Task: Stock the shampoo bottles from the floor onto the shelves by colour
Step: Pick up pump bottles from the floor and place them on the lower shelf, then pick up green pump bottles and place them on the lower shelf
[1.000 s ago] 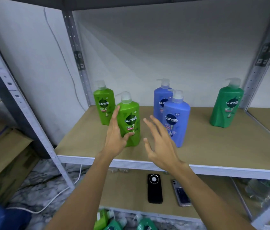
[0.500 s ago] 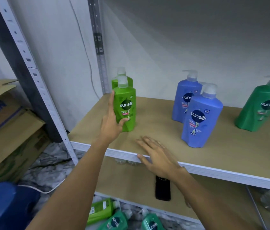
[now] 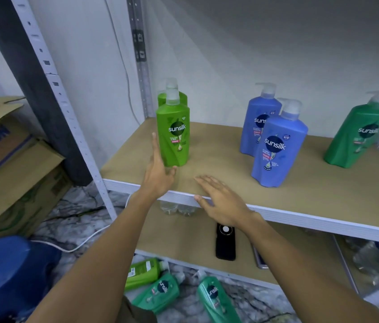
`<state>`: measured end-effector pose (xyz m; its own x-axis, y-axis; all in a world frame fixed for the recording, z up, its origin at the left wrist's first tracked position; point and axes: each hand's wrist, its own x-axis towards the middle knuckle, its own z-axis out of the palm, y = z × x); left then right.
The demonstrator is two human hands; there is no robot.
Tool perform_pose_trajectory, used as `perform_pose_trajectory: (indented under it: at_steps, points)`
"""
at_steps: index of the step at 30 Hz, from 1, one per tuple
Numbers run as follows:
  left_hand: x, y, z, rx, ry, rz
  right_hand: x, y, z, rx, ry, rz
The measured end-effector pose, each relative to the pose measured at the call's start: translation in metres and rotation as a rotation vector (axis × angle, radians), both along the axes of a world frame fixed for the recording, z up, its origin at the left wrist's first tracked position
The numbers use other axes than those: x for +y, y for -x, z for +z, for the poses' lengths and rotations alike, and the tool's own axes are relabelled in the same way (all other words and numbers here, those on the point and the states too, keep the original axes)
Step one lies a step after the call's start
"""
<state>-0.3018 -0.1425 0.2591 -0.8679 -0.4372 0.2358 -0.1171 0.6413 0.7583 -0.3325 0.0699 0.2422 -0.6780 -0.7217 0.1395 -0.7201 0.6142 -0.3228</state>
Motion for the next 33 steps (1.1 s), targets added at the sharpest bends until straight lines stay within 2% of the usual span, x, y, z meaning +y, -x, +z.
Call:
perform_pose_trajectory:
  at_steps: [2,5,7,10,16,25,33]
  points:
    - [0.010,-0.012,-0.003,-0.112,-0.015,0.016,0.003,-0.013,-0.003,0.064,-0.037,-0.018]
    - [0.020,-0.041,-0.012,-0.196,0.158,-0.053,0.012,-0.035,-0.009,0.120,-0.082,-0.012]
    - [0.022,-0.060,-0.020,-0.177,0.237,-0.111,0.020,-0.049,-0.010,0.113,-0.077,-0.016]
    - [0.035,-0.094,-0.021,-0.135,0.195,-0.156,0.034,-0.073,-0.004,-0.030,-0.014,-0.021]
    - [0.058,-0.152,-0.043,-0.261,0.140,-0.156,0.055,-0.111,-0.009,-0.216,0.016,-0.077]
    - [0.056,-0.201,-0.083,-0.413,0.105,-0.164,0.066,-0.153,-0.073,-0.421,0.049,-0.088]
    - [0.011,-0.219,-0.154,-0.540,0.148,-0.126,0.023,-0.180,-0.134,-0.596,0.047,-0.107]
